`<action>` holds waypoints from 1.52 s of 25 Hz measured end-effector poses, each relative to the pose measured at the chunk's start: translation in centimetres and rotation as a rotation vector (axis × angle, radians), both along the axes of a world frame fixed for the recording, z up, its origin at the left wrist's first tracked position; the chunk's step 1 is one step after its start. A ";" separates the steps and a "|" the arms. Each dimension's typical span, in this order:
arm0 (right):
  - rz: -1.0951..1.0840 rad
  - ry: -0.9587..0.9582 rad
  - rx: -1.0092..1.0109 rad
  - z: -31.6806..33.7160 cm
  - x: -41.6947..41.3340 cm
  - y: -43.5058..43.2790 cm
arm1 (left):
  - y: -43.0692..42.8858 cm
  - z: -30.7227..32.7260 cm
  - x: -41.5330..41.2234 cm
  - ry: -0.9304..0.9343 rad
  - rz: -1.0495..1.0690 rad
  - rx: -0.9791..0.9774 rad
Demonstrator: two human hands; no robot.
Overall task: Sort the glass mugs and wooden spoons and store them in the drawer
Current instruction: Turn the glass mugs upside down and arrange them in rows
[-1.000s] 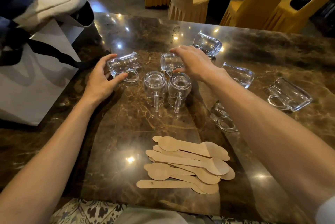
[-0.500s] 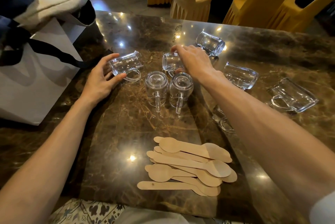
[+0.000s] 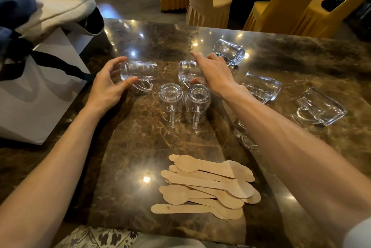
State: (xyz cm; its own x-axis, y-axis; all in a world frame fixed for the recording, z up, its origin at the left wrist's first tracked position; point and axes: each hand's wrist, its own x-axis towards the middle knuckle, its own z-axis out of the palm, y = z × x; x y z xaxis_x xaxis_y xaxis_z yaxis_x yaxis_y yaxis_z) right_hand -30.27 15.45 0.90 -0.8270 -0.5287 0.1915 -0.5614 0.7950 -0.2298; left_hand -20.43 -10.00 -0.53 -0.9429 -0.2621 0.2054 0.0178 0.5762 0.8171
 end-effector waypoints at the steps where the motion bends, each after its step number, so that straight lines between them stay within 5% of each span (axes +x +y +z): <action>1: -0.017 -0.012 -0.017 0.1 -0.1 0.2 | 0.1 0.4 -0.2 0.009 -0.005 -0.001; 6: -0.064 -0.121 -0.164 0.4 -0.3 0.8 | 0.5 2.7 -1.0 0.039 -0.034 -0.038; 17: 0.015 -0.485 -0.642 1.4 0.9 1.5 | 3.9 7.3 -3.2 -0.082 -0.161 -0.466; 38: 0.004 -0.579 -0.626 0.1 1.5 1.4 | 7.8 7.1 -4.6 -0.202 -0.267 -0.529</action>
